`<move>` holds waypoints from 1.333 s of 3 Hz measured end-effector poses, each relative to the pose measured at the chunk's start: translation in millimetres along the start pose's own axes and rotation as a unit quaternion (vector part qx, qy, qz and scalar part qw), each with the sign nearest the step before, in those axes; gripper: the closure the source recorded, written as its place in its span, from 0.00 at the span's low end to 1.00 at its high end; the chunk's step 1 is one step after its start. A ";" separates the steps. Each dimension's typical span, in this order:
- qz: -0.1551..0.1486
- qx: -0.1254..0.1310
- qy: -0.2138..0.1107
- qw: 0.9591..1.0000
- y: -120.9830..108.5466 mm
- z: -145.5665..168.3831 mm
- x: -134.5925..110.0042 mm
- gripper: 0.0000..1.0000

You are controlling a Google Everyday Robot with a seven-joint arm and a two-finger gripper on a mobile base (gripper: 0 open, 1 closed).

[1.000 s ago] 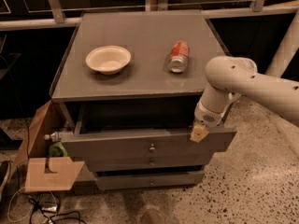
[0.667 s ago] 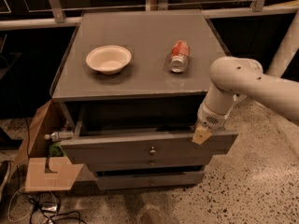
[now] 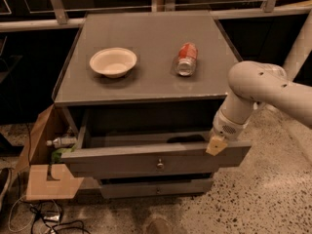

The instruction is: Open top drawer

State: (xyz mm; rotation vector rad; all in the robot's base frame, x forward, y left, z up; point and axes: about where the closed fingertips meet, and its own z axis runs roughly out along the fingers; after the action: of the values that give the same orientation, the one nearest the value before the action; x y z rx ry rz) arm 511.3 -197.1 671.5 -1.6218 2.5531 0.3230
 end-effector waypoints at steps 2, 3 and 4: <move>0.008 -0.002 -0.002 1.000 9.0 -9.8 8.3 1.00; 0.008 -0.002 -0.002 1.000 9.0 -9.8 8.3 0.81; 0.008 -0.002 -0.002 1.000 9.0 -9.7 8.3 0.58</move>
Offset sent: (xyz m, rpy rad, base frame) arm -0.0567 -0.0348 0.0331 0.0265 -0.0019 -0.0472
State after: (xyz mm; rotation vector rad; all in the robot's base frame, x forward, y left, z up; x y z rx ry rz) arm 499.9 -203.0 680.5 -1.6015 2.5650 0.3314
